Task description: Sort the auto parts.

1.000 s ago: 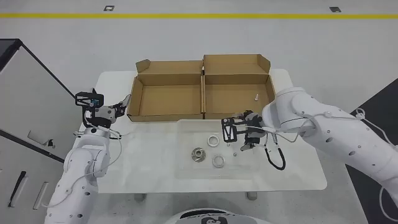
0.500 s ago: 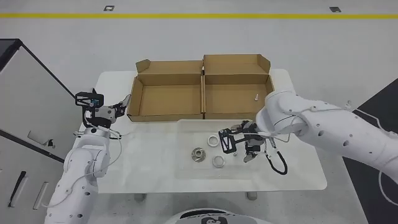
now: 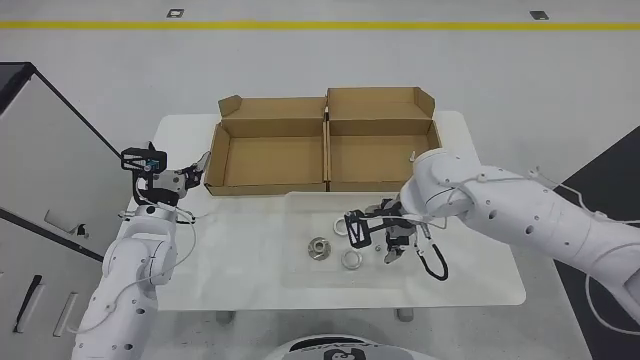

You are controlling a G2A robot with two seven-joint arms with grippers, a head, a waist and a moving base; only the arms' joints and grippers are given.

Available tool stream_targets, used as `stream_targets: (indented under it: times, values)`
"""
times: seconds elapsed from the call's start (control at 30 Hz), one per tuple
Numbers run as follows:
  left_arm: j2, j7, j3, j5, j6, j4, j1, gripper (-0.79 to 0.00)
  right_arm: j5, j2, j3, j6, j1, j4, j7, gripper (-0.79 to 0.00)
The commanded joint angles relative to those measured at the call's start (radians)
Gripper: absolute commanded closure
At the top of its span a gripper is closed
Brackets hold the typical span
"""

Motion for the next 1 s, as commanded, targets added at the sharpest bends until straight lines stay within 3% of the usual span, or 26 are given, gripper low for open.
stream_targets:
  times: [0.0, 0.53, 0.9, 0.97]
  values:
    - [0.000, 0.000, 0.000, 0.000, 0.000, 0.000, 0.000, -0.785, -0.009, -0.011, 0.000, 0.000, -0.011, 0.012, 0.000, -0.785]
    - [0.000, 0.000, 0.000, 0.000, 0.000, 0.000, 0.000, -0.785, -0.043, -0.069, 0.000, 0.006, -0.044, 0.095, 0.006, -0.785]
    - [0.000, 0.000, 0.000, 0.000, 0.000, 0.000, 0.000, -0.785, -0.058, -0.105, 0.000, -0.008, -0.043, 0.154, -0.008, -0.665]
    - [0.000, 0.000, 0.000, 0.000, 0.000, 0.000, 0.000, -0.785, -0.060, -0.112, 0.000, -0.009, -0.043, 0.162, -0.009, -0.603]
